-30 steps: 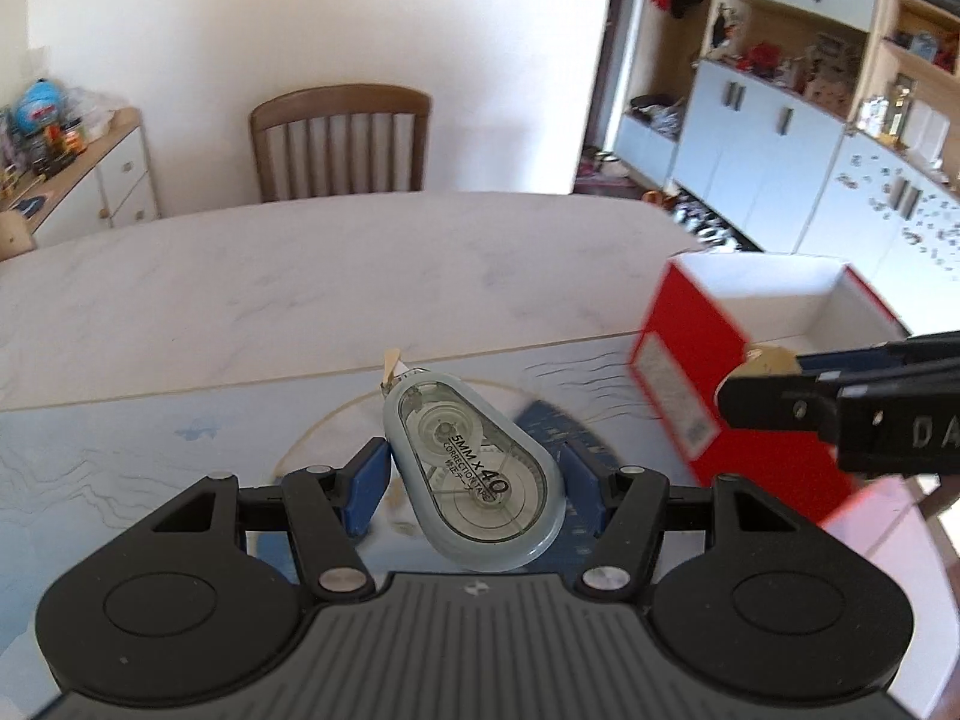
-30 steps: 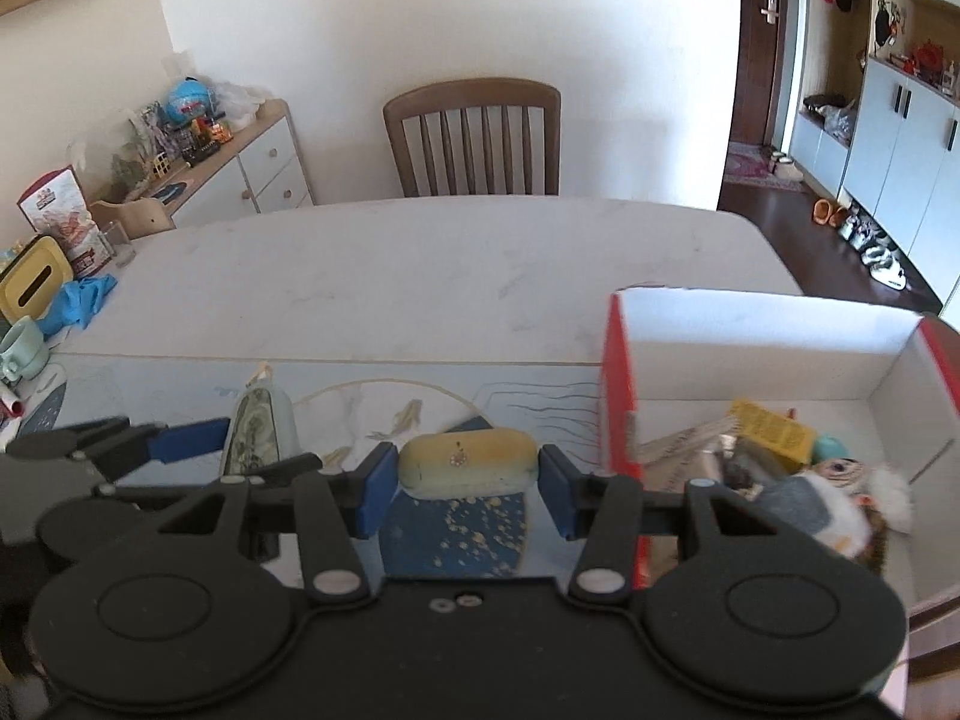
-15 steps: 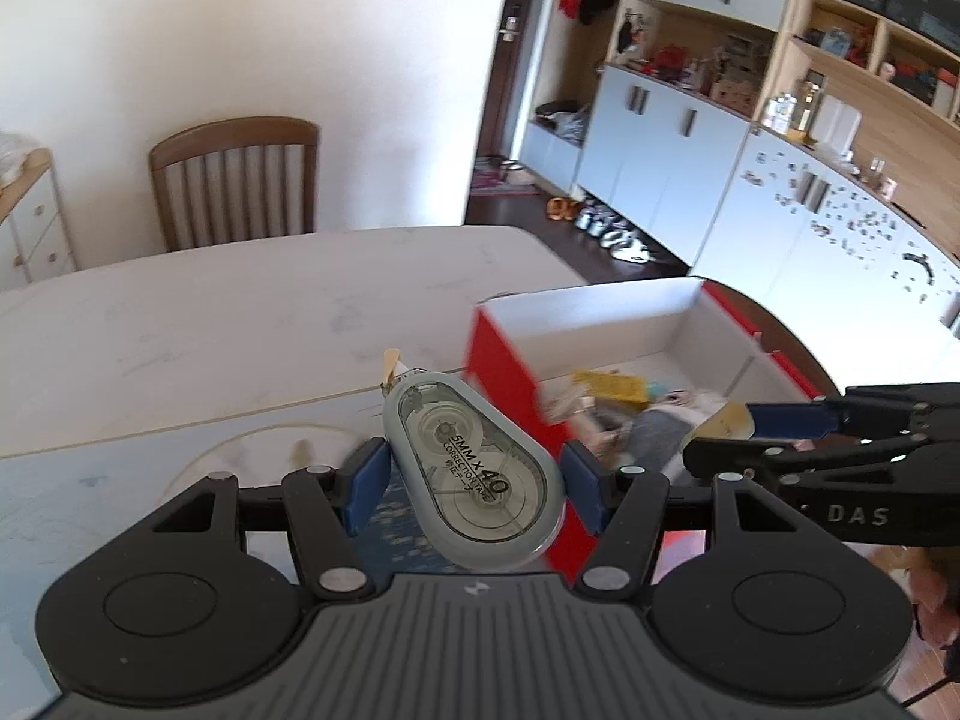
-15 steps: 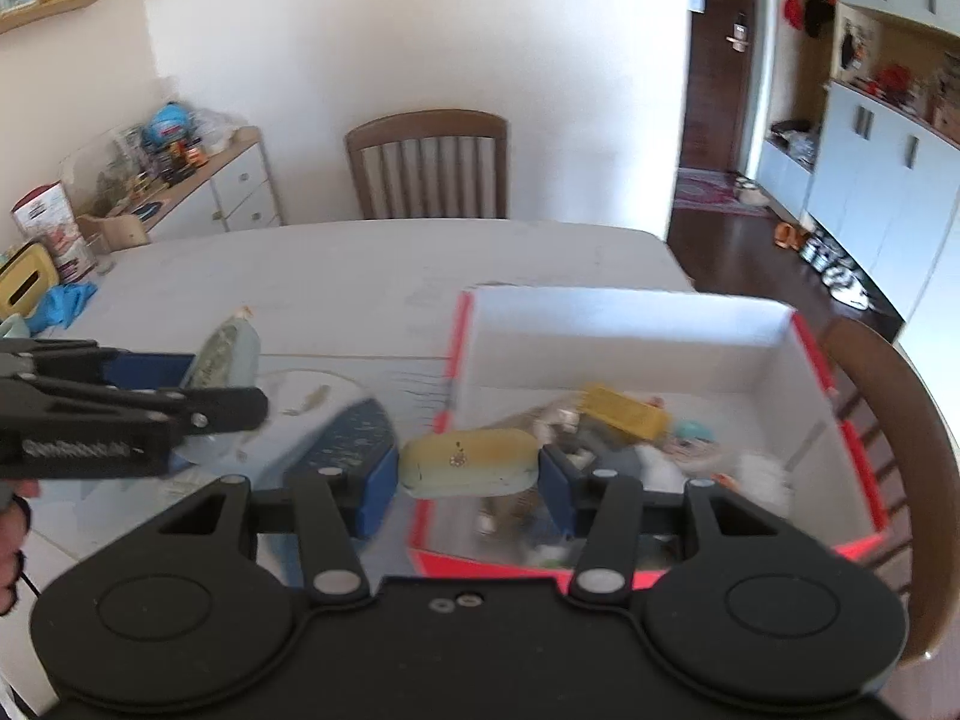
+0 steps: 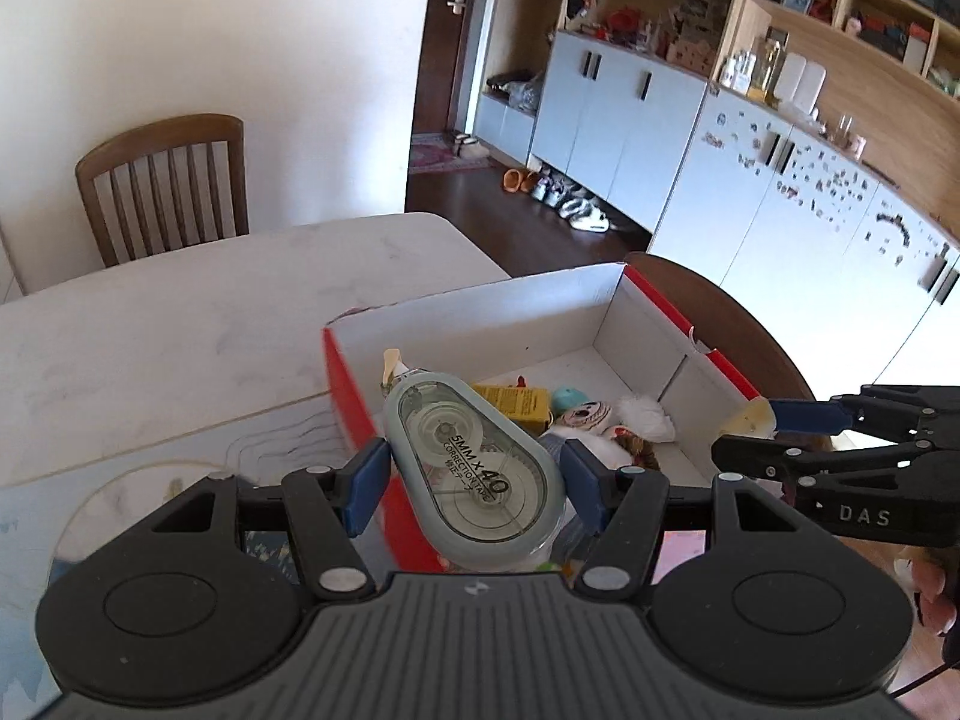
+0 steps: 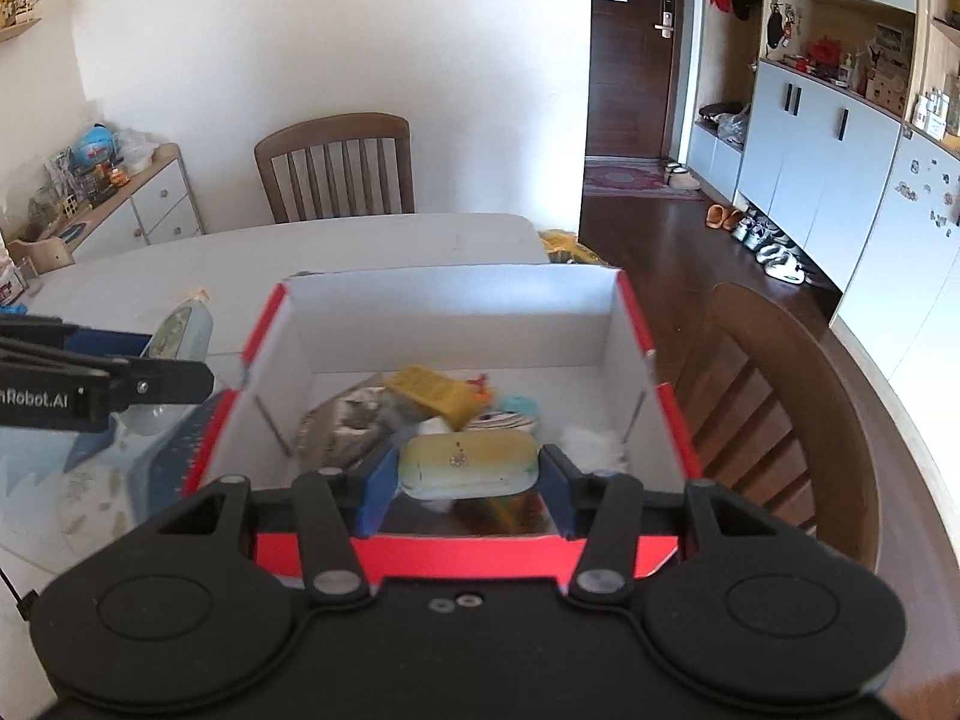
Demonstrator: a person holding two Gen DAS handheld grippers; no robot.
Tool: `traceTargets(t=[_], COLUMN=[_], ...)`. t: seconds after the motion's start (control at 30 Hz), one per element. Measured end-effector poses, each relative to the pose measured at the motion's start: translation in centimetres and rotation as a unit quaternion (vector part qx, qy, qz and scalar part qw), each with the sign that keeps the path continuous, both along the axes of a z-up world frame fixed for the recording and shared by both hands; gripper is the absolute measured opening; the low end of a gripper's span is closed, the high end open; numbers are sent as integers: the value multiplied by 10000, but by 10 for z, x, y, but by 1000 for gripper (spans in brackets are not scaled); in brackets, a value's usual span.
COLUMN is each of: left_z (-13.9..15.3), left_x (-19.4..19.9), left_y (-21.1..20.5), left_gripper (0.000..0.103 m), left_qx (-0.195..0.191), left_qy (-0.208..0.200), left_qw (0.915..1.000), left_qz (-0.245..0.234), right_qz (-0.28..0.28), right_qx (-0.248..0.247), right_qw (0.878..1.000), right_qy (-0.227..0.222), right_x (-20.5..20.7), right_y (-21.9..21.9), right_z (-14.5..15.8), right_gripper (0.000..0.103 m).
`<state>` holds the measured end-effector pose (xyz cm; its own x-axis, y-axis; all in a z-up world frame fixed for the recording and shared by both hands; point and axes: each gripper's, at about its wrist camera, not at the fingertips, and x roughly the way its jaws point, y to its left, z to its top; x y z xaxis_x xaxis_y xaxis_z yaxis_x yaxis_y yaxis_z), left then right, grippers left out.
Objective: Organize objects
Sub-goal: 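Carry the sponge and correction tape into the shoebox and open both tools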
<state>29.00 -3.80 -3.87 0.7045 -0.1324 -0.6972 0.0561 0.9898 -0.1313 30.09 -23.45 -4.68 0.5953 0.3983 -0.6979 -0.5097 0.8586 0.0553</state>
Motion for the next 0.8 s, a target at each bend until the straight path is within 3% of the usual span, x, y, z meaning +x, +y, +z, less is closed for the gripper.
traceTargets(t=[0.33,0.8], left_z=[-14,-53], left_x=[54,117], left_y=[-38,-71], left_gripper=[62,62], left_qx=[277,710], left_qy=[209,689], left_qw=[9994,9949], left_qz=[84,213], right_qz=[427,946], right_qx=[-219,-384], right_qw=[9988,9933], right_qy=[69,540], right_x=[34,60], right_y=[-12,4], right_z=[-18,-47], right_gripper=[50,50])
